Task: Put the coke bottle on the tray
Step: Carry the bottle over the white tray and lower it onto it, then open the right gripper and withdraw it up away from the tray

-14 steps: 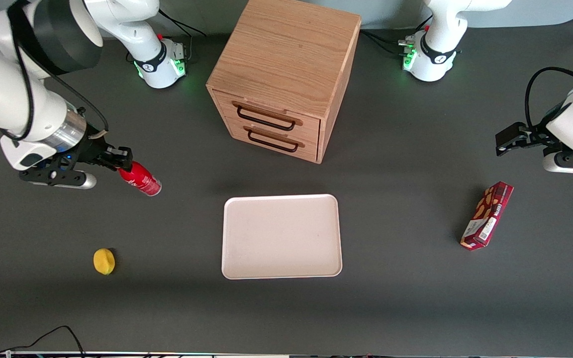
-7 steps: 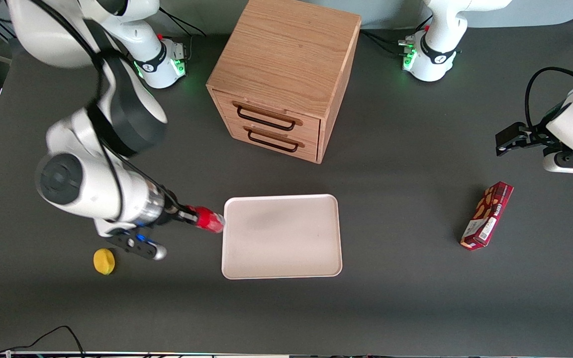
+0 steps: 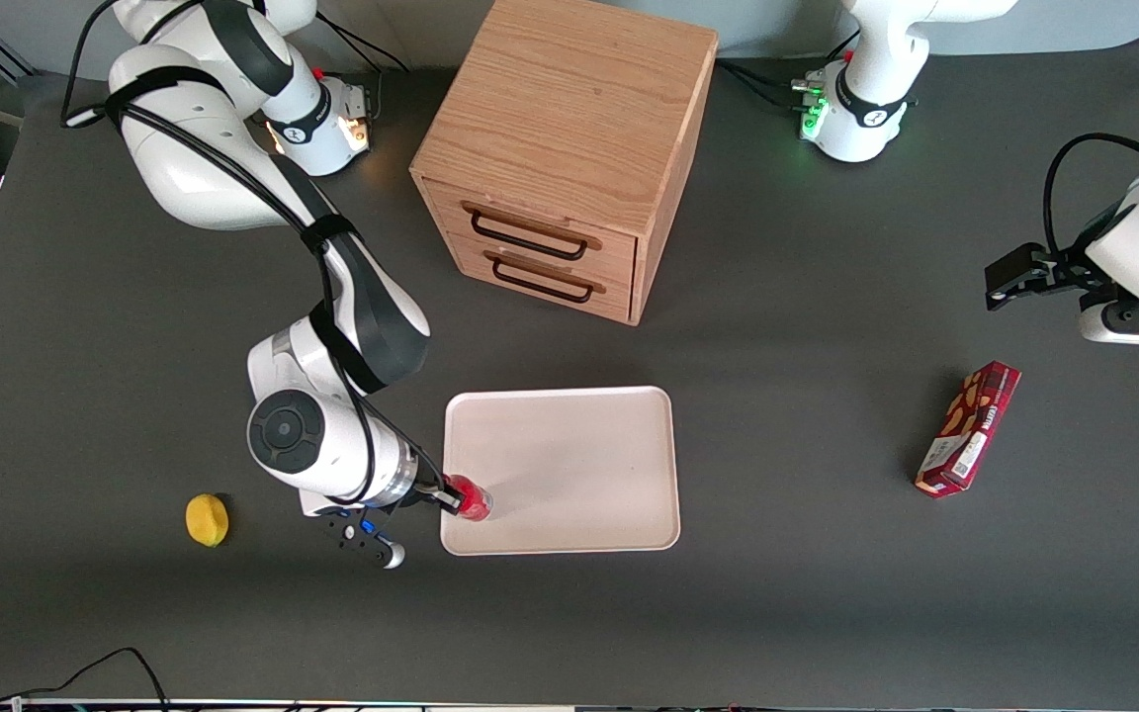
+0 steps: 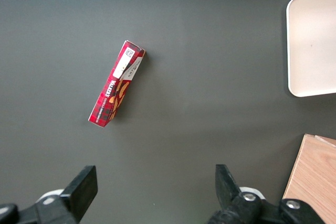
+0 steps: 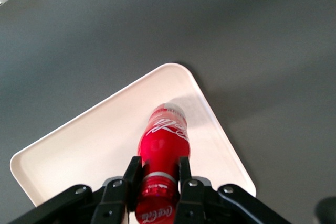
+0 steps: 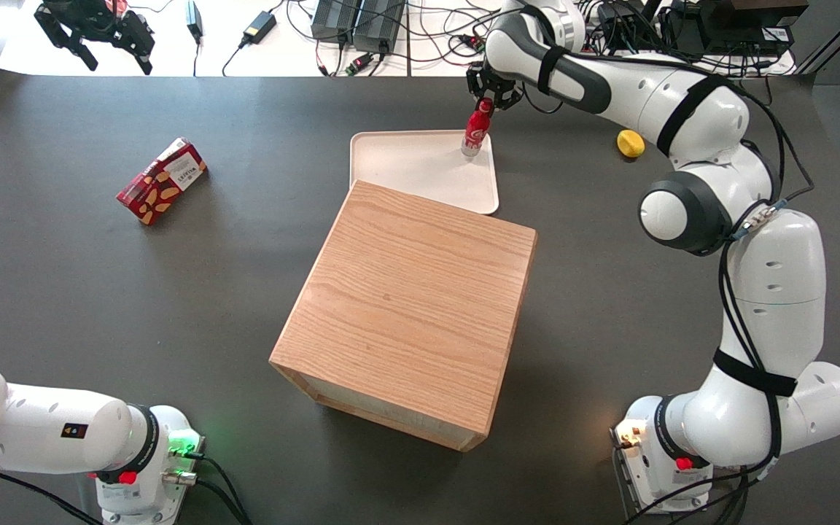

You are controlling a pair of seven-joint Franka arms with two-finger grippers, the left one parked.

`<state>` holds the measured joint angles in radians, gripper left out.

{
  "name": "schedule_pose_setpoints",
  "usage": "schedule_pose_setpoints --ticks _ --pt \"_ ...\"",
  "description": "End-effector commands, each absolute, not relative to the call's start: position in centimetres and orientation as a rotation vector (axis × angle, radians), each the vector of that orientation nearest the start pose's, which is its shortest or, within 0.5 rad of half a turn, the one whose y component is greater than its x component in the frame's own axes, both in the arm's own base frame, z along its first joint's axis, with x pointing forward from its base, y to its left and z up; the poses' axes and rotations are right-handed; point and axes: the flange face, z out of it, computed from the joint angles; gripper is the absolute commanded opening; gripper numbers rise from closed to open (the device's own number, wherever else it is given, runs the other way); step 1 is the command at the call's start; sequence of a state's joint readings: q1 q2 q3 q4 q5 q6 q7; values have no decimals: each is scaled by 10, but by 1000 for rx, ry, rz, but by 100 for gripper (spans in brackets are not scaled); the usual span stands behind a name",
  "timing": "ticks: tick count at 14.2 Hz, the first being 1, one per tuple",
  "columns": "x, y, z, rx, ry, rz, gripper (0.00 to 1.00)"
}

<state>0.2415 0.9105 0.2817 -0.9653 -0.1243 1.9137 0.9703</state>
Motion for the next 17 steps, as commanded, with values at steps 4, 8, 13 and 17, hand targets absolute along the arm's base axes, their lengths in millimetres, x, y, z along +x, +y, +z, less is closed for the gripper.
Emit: schedule_pose_setpoints --ticks 4,8,13,17 --pt "726 313 338 -2957 793 -62 100" --pt "721 305 376 -2970 786 -61 100" --pt "653 246 559 -3109 486 55 100" --pt "569 174 657 -3243 193 137 100"
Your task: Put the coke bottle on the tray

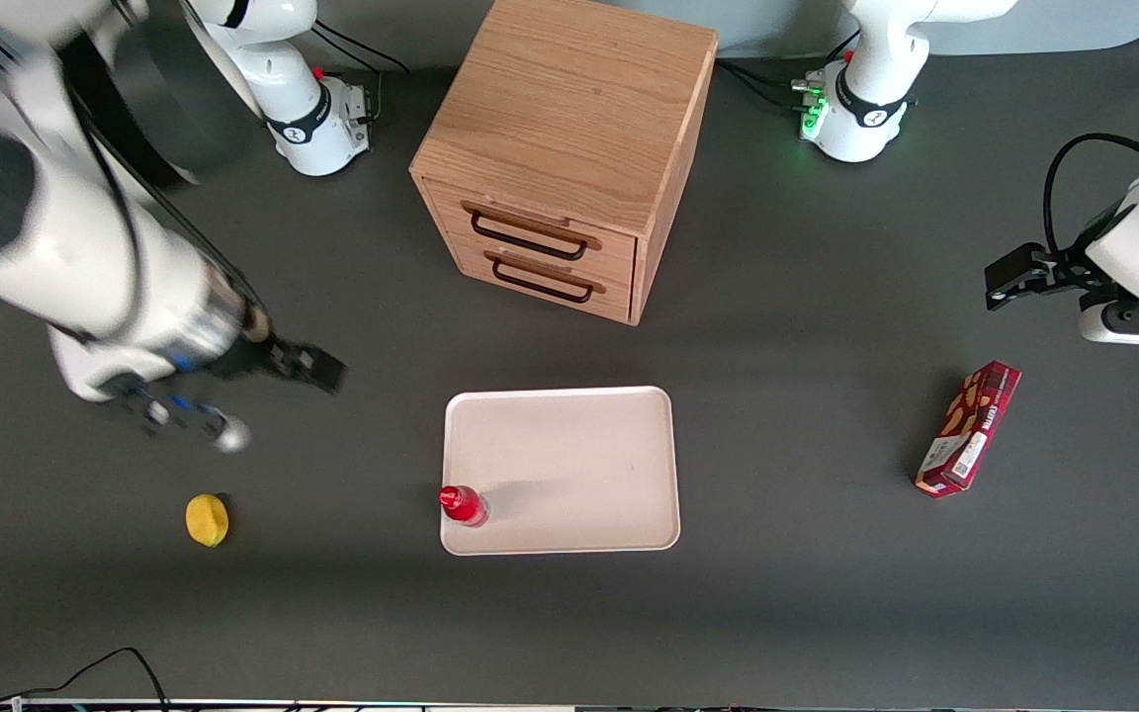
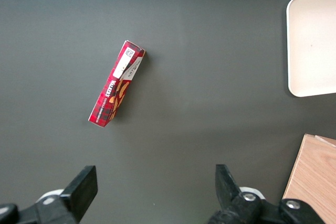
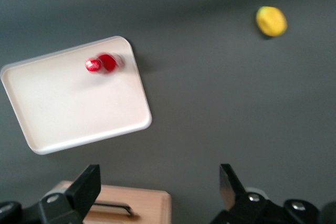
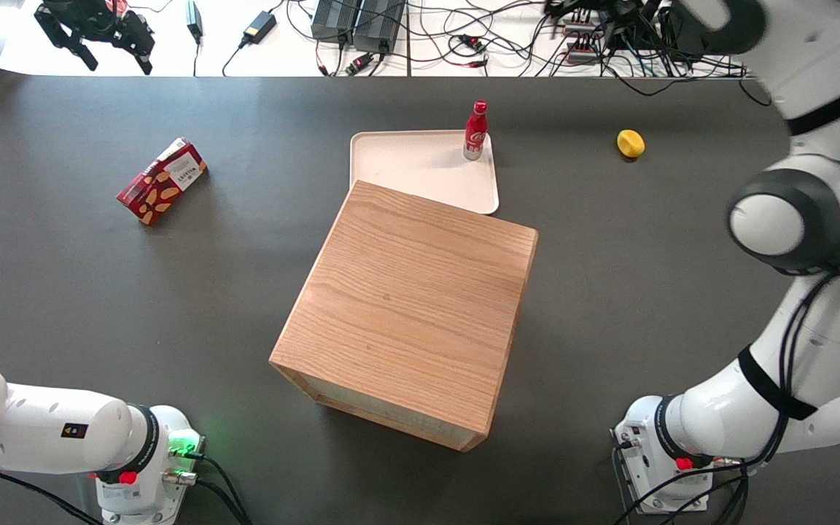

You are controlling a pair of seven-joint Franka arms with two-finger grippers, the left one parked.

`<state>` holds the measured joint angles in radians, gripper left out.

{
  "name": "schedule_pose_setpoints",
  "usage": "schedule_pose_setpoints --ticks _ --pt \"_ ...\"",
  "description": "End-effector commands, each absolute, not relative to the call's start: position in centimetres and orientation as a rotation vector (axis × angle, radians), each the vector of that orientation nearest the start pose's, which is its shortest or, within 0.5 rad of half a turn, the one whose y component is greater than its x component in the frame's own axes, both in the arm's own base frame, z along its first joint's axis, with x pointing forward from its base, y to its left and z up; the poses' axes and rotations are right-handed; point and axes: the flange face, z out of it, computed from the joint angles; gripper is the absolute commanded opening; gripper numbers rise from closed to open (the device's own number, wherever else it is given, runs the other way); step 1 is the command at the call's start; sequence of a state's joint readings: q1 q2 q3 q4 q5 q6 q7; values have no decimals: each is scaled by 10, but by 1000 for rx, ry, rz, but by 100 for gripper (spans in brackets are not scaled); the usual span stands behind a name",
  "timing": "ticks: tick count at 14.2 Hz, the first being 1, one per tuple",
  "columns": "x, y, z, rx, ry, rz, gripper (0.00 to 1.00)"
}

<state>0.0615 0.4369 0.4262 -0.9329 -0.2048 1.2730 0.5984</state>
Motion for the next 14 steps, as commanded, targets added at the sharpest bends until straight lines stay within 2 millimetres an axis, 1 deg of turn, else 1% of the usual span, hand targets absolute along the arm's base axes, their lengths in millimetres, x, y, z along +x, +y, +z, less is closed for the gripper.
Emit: schedule_pose_setpoints --ticks 1,2,3,4,5,6,7,8,9,11,13,14 --pt "554 145 668 -3228 180 161 100" --pt "538 114 676 -3182 189 177 100" --pt "523 85 676 -3146 190 176 100" --pt "506 66 667 -3139 172 161 100" --pt "488 56 656 -3140 150 134 100" --pt "472 48 643 -3140 160 114 100" --pt "461 44 632 -3140 172 85 100" --pt "453 43 624 -3140 176 64 100" --pt "451 43 622 -3139 179 56 100" --pt "458 42 637 -3133 210 26 100" --pt "464 41 647 -3125 254 14 100" --pt "467 34 651 -3117 273 8 100"
